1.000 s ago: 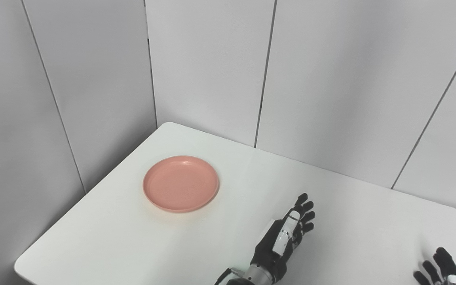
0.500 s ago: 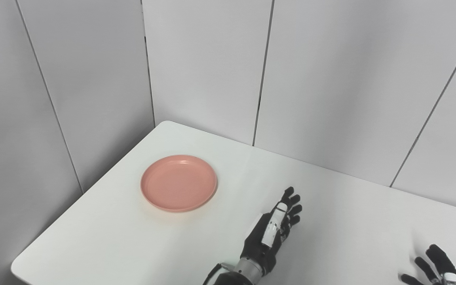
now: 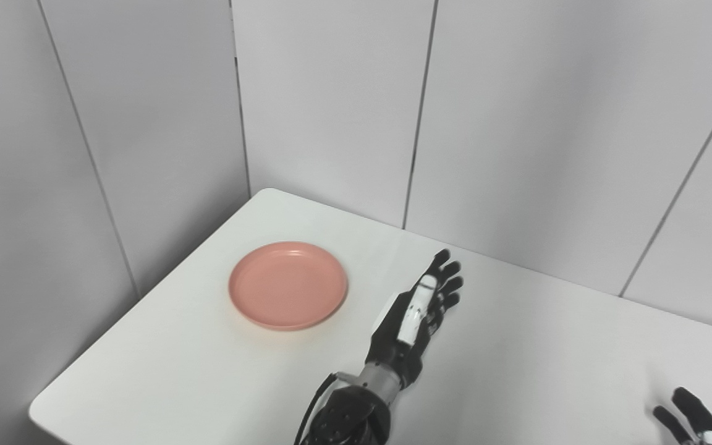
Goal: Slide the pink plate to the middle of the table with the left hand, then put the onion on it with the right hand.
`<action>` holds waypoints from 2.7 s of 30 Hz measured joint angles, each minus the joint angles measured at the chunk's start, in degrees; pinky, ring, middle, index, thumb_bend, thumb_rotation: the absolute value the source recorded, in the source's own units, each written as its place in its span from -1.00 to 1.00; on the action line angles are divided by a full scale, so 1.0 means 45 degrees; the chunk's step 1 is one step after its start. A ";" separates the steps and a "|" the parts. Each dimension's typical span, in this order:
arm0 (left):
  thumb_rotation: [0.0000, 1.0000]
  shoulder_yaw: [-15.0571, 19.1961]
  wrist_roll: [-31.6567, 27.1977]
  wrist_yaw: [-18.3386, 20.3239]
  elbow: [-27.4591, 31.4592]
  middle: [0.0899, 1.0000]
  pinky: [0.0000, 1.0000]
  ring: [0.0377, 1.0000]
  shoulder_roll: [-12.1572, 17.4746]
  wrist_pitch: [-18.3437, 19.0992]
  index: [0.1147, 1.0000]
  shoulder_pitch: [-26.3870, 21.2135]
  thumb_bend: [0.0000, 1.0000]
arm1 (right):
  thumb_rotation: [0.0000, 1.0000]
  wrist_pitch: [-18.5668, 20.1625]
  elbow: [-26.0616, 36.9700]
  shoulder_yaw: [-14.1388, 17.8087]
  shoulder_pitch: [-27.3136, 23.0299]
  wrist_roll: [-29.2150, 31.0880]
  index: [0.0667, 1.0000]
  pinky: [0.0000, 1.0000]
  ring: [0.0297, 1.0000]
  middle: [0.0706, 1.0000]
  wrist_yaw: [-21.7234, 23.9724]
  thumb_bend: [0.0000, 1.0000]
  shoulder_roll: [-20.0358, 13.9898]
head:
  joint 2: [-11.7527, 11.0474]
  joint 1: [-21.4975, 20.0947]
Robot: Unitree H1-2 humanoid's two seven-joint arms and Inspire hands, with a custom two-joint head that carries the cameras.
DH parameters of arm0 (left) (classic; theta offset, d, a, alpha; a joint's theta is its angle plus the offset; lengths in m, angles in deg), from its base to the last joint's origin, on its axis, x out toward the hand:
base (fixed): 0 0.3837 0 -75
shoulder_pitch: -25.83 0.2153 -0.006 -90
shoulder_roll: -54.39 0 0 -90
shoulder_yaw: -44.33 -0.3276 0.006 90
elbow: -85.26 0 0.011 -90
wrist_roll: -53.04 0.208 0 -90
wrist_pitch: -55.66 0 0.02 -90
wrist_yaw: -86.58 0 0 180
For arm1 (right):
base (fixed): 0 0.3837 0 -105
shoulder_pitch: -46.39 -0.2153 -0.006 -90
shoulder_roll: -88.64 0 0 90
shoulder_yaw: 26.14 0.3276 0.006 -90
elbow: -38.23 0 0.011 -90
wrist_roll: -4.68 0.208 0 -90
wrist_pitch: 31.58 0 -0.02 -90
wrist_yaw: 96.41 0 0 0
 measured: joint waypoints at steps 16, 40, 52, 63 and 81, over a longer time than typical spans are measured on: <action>1.00 0.1307 -0.0821 -0.0198 0.0317 0.91 0.90 0.89 0.0705 0.0181 0.87 -0.1016 -0.14 | 0.55 -0.0118 -0.0223 -0.0019 -0.0092 0.0011 0.64 -1.00 0.82 0.86 0.0030 0.13 -0.0006 | -0.0196 -0.0059; 1.00 0.3365 -0.0899 -0.1212 0.0658 0.96 0.98 0.95 0.2135 -0.0597 0.94 -0.1361 -0.15 | 0.59 -0.0383 -0.0410 0.0014 -0.0141 0.0142 0.72 -1.00 0.90 0.93 0.0132 0.03 -0.0061 | -0.0137 0.0293; 1.00 0.4492 -0.1027 -0.1836 0.1429 0.96 0.93 0.96 0.2956 -0.0587 0.91 -0.1362 -0.15 | 0.57 -0.0375 -0.0406 0.0006 -0.0136 0.0140 0.69 -1.00 0.85 0.89 0.0111 0.07 -0.0092 | -0.0196 0.0469; 1.00 0.5645 -0.1942 -0.2163 0.1416 0.93 0.88 0.91 0.3428 -0.0540 0.90 -0.1193 -0.13 | 0.55 -0.0371 -0.0400 0.0006 -0.0133 0.0142 0.65 -1.00 0.80 0.85 0.0106 0.03 -0.0117 | -0.0254 0.0430; 1.00 0.6750 -0.2785 -0.2283 0.0377 0.97 0.99 0.98 0.3715 -0.0585 0.90 -0.0713 -0.15 | 0.47 -0.0357 -0.0379 0.0021 -0.0127 0.0226 0.52 -1.00 0.66 0.73 0.0051 0.09 -0.0119 | -0.0137 0.0586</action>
